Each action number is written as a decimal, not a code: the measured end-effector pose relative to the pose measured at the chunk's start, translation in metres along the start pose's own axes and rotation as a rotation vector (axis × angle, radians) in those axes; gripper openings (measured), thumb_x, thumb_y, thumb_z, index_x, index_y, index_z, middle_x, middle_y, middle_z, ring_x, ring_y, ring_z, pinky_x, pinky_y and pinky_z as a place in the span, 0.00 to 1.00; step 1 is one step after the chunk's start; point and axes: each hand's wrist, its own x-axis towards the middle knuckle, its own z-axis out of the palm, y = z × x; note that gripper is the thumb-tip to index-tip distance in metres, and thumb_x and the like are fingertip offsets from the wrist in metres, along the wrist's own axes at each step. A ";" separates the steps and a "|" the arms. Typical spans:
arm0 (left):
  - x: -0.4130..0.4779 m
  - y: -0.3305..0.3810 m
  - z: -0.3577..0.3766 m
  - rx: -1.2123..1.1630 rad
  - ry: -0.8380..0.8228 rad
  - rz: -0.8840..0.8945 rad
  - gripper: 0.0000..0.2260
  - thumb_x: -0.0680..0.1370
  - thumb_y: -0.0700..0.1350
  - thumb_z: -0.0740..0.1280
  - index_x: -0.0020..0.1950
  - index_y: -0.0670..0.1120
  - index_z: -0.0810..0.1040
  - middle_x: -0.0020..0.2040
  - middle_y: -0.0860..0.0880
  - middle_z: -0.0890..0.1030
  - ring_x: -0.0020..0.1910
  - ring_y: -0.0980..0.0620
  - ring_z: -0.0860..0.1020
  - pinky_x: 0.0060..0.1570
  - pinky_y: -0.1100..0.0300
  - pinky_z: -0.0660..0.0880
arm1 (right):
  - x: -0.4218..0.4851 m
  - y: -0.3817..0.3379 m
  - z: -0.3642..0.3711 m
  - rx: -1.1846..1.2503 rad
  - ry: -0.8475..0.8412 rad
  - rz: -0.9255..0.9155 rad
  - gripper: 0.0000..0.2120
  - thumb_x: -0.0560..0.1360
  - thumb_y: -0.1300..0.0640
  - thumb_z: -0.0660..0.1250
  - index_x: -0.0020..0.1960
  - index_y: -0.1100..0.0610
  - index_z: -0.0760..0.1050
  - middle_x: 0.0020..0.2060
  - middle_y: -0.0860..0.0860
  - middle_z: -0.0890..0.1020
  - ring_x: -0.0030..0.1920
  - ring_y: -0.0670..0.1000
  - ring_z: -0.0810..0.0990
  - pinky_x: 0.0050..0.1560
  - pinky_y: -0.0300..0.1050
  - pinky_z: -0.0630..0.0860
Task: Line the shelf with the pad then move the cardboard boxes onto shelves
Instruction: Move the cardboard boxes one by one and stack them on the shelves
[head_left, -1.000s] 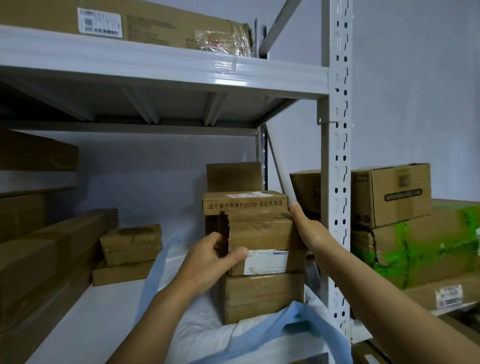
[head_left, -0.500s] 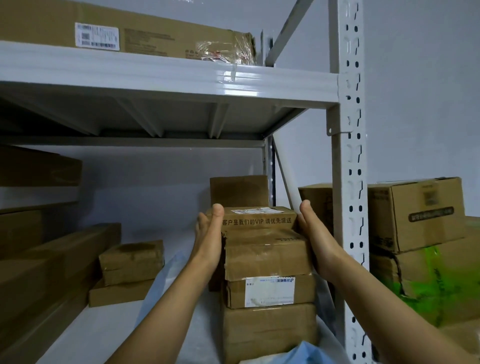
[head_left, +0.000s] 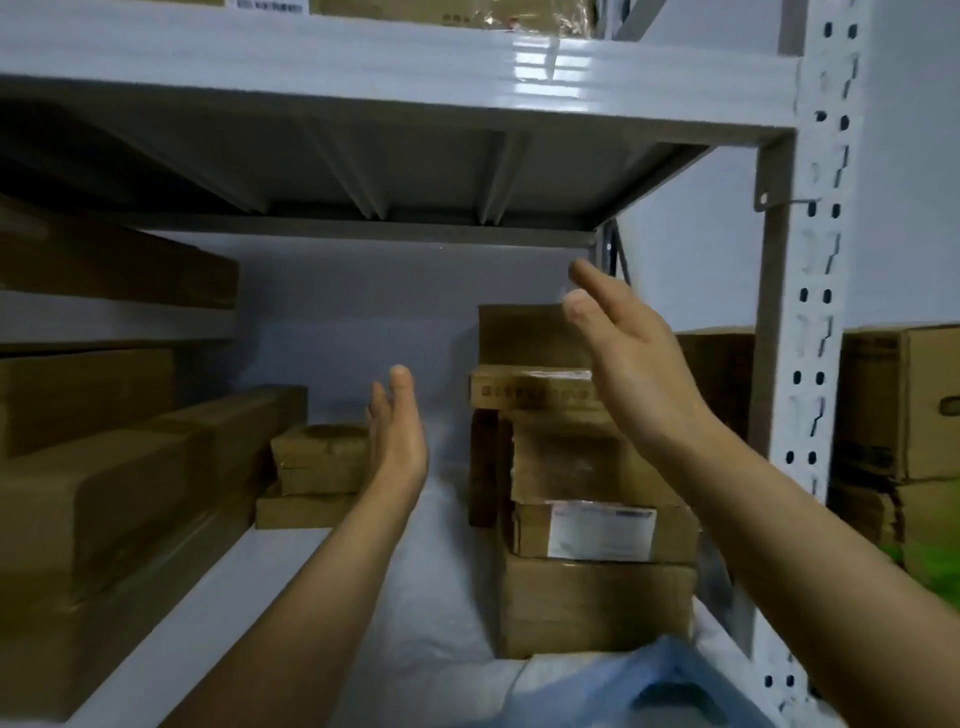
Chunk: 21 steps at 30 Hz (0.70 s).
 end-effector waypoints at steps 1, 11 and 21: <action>0.010 -0.003 -0.013 -0.007 0.064 -0.021 0.42 0.72 0.74 0.49 0.77 0.48 0.58 0.77 0.46 0.61 0.76 0.45 0.59 0.74 0.44 0.56 | 0.001 -0.008 0.017 0.048 -0.042 -0.016 0.22 0.82 0.51 0.54 0.75 0.48 0.58 0.73 0.43 0.64 0.65 0.36 0.61 0.62 0.33 0.60; 0.086 -0.056 -0.122 0.326 0.365 -0.274 0.20 0.80 0.43 0.57 0.68 0.34 0.69 0.67 0.34 0.72 0.65 0.35 0.70 0.66 0.46 0.67 | 0.037 0.047 0.201 0.416 -0.188 0.695 0.12 0.80 0.59 0.54 0.39 0.56 0.68 0.33 0.49 0.66 0.32 0.46 0.65 0.43 0.46 0.67; 0.135 -0.104 -0.100 0.502 0.260 -0.339 0.19 0.81 0.42 0.52 0.70 0.38 0.68 0.69 0.36 0.69 0.67 0.37 0.68 0.66 0.46 0.65 | 0.097 0.148 0.291 0.172 -0.116 0.870 0.23 0.81 0.50 0.50 0.66 0.65 0.70 0.55 0.59 0.76 0.59 0.59 0.74 0.64 0.52 0.70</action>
